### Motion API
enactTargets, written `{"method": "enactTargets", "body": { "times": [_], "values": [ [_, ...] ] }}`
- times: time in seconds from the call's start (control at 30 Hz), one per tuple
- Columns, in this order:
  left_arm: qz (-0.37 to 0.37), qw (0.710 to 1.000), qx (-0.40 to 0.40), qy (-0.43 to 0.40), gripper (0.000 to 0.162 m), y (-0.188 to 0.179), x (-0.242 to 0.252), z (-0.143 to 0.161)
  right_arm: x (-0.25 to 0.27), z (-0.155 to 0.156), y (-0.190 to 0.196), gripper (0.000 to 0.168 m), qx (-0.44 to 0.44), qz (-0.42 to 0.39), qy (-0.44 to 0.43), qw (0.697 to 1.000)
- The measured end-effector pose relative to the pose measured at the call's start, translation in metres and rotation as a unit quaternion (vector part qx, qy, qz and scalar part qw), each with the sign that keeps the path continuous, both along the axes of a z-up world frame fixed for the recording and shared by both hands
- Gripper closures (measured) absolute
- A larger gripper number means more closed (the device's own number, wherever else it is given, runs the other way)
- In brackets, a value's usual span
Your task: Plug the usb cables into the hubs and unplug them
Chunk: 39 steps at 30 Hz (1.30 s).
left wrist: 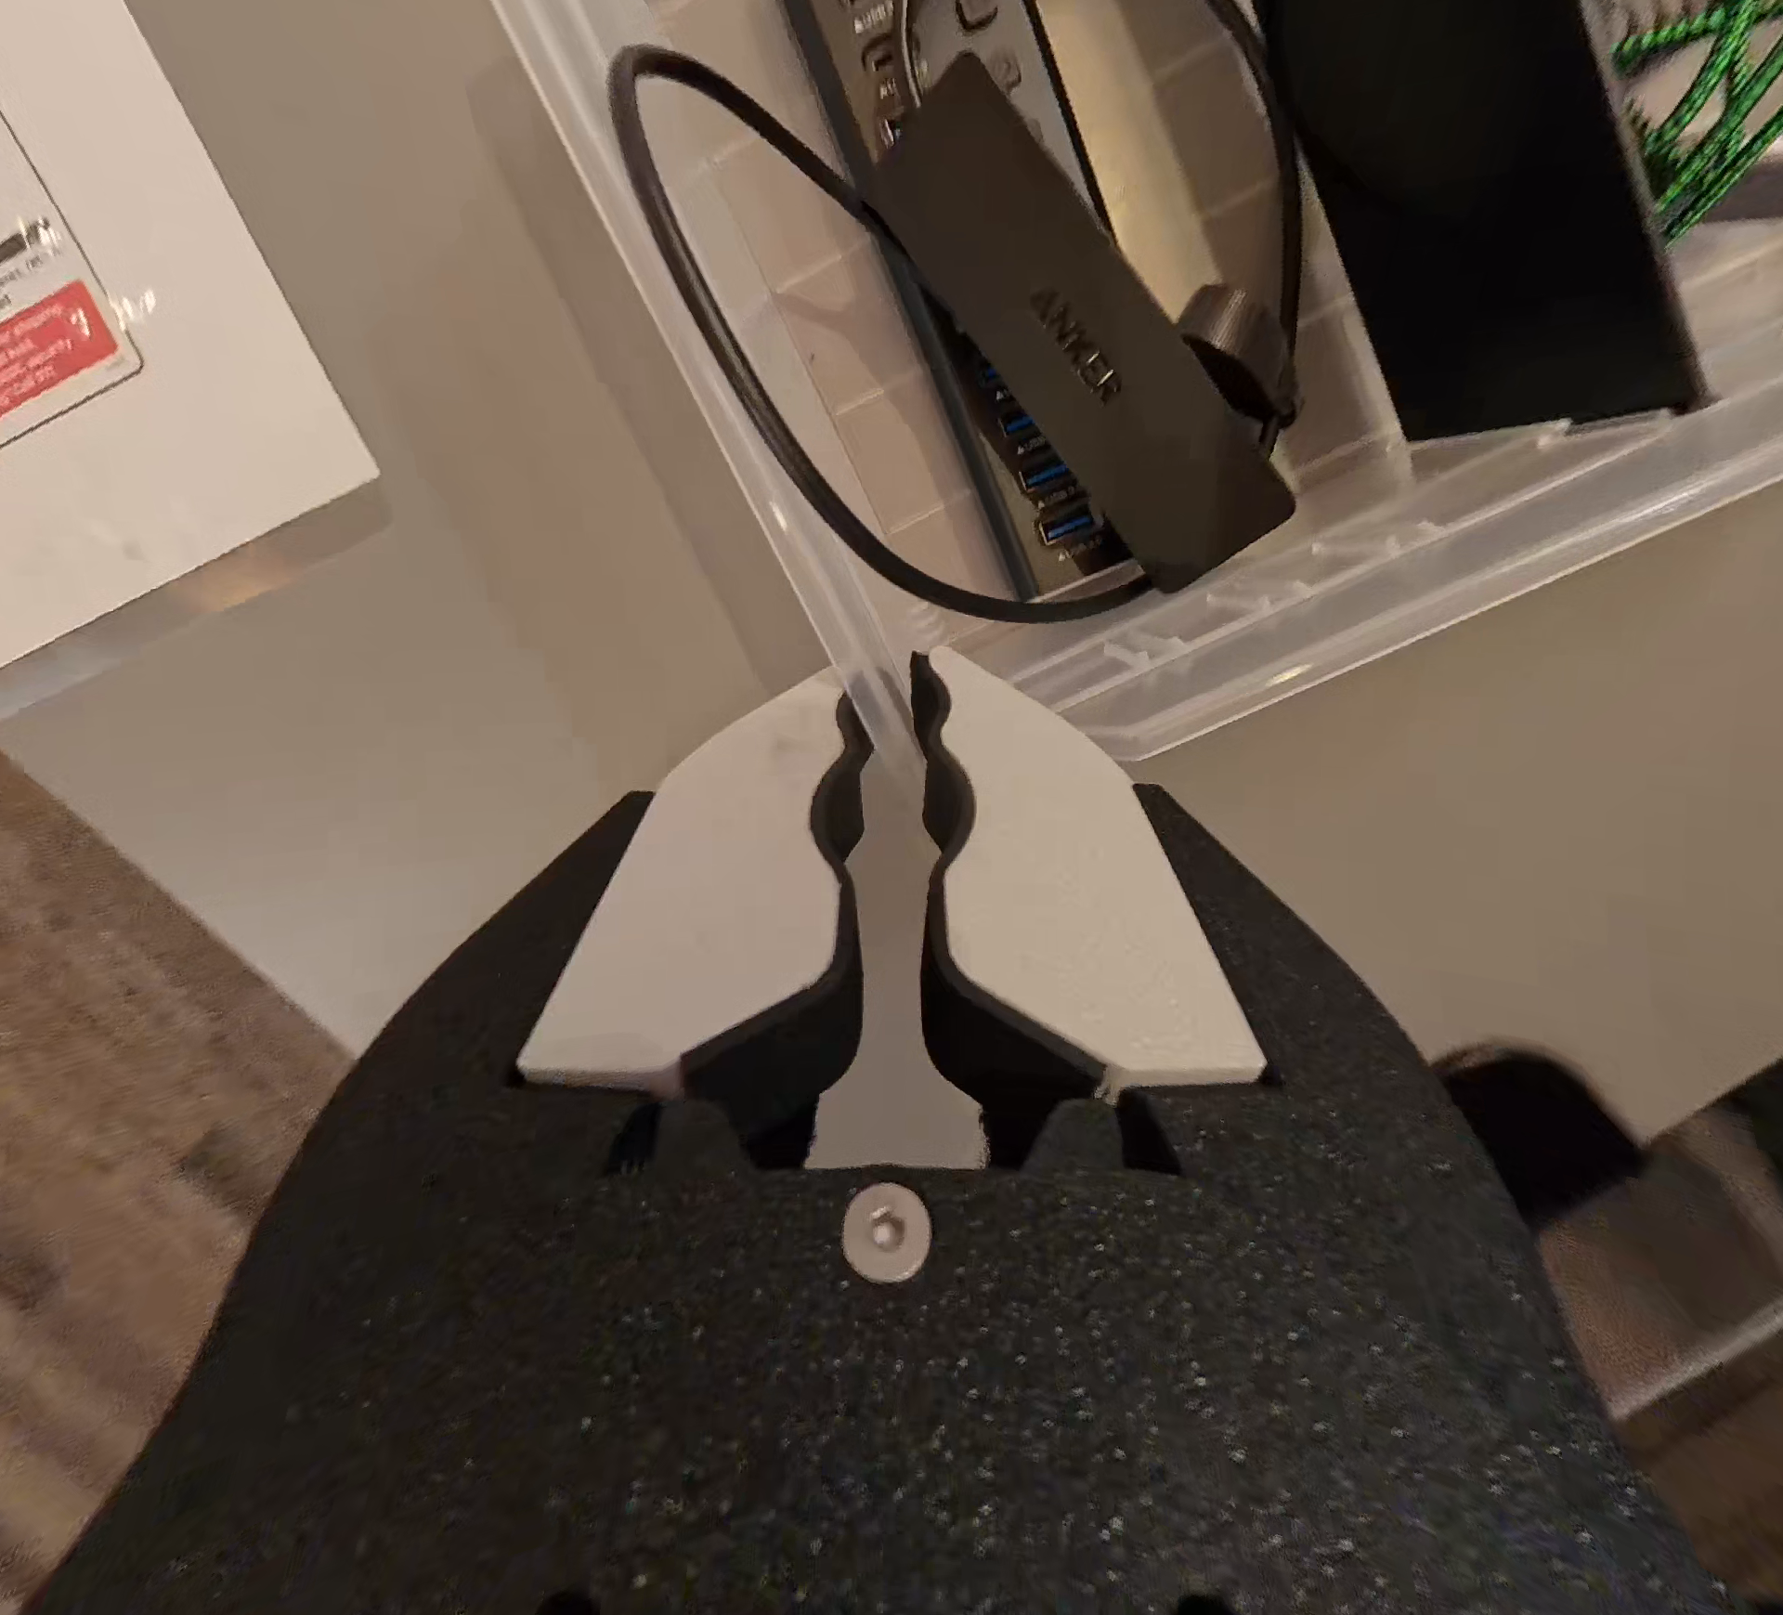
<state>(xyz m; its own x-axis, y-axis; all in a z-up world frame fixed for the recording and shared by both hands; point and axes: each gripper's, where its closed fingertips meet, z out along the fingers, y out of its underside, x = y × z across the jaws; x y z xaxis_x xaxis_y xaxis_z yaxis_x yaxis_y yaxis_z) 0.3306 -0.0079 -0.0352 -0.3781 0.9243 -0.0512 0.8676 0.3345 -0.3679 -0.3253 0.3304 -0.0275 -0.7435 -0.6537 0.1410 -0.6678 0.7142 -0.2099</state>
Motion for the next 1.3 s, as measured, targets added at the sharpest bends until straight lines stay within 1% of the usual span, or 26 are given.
{"method": "enactTargets", "body": {
  "times": [0.03,0.13,0.2,0.27,0.33,0.43,0.47,0.5,0.6,0.63,0.7,0.8,0.9,0.97,1.07,1.17,1.3],
  "values": [
    [-0.012,1.0,0.003,-0.018,0.154,-0.001,0.01,0.0,-0.007,0.0,-0.003,0.149,0.001,0.006,0.011,1.0],
    [-0.029,0.997,0.021,-0.07,0.154,-0.007,0.042,0.0,-0.029,0.001,-0.012,0.149,0.001,0.016,0.052,0.999],
    [-0.025,0.995,0.019,-0.095,0.153,-0.019,0.061,0.0,-0.043,0.001,-0.021,0.149,-0.007,0.01,0.086,0.996],
    [-0.007,0.991,-0.007,-0.135,0.15,-0.04,0.08,0.001,-0.055,0.002,-0.031,0.149,-0.02,0.002,0.117,0.993],
    [0.008,0.981,-0.043,-0.191,0.147,-0.061,0.099,0.003,-0.064,0.002,-0.041,0.149,-0.039,-0.011,0.14,0.989],
    [0.042,0.953,-0.112,-0.278,0.115,-0.091,0.128,0.013,-0.076,0.004,-0.052,0.149,-0.065,-0.04,0.174,0.982],
    [0.064,0.947,-0.128,-0.288,0.104,-0.097,0.134,0.019,-0.079,0.005,-0.054,0.149,-0.076,-0.048,0.186,0.978],
    [0.084,0.946,-0.144,-0.28,0.101,-0.101,0.135,0.025,-0.082,0.008,-0.055,0.149,-0.09,-0.056,0.197,0.975],
    [0.13,0.945,-0.202,-0.222,0.098,-0.105,0.131,0.051,-0.089,0.026,-0.055,0.141,-0.143,-0.092,0.211,0.962],
    [0.14,0.946,-0.215,-0.2,0.097,-0.101,0.128,0.06,-0.089,0.033,-0.053,0.14,-0.16,-0.104,0.203,0.96],
    [0.129,0.96,-0.207,-0.137,0.097,-0.079,0.108,0.068,-0.08,0.043,-0.042,0.136,-0.176,-0.124,0.152,0.965],
    [0.059,0.986,-0.146,-0.059,0.099,-0.021,0.071,0.063,-0.046,0.041,-0.013,0.13,-0.156,-0.124,0.028,0.979],
    [-0.004,0.995,-0.084,-0.057,0.1,0.035,0.055,0.044,-0.014,0.029,0.02,0.125,-0.118,-0.096,-0.054,0.987],
    [-0.018,0.995,-0.065,-0.067,0.1,0.054,0.051,0.033,-0.001,0.019,0.035,0.121,-0.096,-0.083,-0.077,0.989],
    [-0.021,0.993,-0.076,-0.088,0.1,0.053,0.048,0.021,0.005,0.007,0.043,0.116,-0.073,-0.072,-0.077,0.992],
    [-0.014,0.993,-0.074,-0.095,0.101,0.043,0.038,0.014,0.008,0.003,0.038,0.113,-0.059,-0.066,-0.078,0.993],
    [-0.02,0.99,-0.062,-0.126,0.108,0.038,0.032,-0.001,0.02,-0.008,0.034,0.113,-0.027,-0.041,-0.072,0.996]
  ]
}}
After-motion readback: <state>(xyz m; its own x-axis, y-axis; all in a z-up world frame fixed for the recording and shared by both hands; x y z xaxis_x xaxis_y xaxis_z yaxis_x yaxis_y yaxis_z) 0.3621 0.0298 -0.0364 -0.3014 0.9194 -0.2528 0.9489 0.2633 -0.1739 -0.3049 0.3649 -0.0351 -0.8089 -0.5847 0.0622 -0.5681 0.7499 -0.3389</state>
